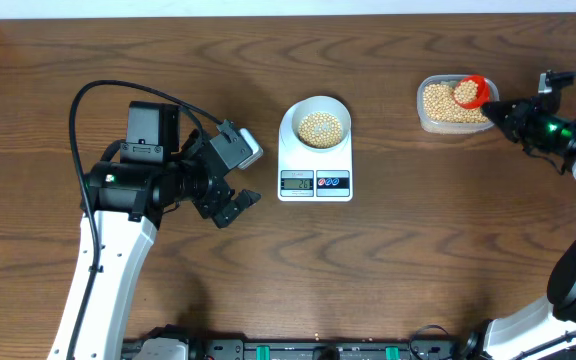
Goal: Scoop item into bowl and weigh 50g on scale
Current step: 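Drag the scoop through the soybeans with the right gripper and lift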
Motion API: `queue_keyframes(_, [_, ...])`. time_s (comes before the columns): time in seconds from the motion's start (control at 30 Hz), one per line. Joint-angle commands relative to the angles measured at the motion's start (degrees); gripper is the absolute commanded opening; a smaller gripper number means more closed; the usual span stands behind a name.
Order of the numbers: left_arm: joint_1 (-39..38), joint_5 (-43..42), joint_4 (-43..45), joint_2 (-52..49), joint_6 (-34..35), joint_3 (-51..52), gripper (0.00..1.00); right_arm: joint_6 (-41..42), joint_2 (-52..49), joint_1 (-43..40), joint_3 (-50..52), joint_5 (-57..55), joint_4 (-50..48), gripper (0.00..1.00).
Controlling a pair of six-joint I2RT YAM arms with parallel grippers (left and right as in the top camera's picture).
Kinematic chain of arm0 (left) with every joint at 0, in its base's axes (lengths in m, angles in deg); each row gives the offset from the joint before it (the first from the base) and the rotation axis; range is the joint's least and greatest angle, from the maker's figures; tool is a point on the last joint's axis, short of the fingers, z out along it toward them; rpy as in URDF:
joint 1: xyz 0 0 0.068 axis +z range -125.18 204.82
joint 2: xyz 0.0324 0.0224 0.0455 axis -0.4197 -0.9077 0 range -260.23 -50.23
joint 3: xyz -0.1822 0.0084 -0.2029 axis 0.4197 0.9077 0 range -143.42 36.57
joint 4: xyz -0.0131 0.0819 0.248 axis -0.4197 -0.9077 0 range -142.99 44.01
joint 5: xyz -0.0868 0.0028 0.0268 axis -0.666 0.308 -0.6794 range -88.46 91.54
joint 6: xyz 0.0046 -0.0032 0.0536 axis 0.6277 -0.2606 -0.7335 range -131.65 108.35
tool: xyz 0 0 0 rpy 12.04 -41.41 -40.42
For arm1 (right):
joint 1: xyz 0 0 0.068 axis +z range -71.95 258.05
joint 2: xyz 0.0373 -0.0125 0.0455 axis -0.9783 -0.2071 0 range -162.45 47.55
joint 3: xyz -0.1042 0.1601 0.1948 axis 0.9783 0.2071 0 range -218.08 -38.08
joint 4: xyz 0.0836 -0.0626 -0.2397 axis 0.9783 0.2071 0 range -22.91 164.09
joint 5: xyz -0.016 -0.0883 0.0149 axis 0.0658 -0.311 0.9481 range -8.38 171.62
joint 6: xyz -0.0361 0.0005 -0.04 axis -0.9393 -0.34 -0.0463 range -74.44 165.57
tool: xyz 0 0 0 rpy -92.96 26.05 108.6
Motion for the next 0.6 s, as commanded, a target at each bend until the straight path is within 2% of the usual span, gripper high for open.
queue_keyframes(0.0, [0.3, 0.1, -0.2, 0.8, 0.3, -0.9, 0.98, 1.8, -0.5, -0.4, 0.3, 2.8, -0.2, 0.01])
queue_keyframes(0.2, [0.3, 0.1, -0.2, 0.8, 0.3, -0.9, 0.98, 3.7, -0.5, -0.4, 0.3, 7.1, -2.9, 0.01])
queue_keyframes(0.57, [0.3, 0.1, -0.2, 0.8, 0.3, -0.9, 0.98, 6.7, -0.5, 1.6, 0.3, 7.5, -5.4, 0.01])
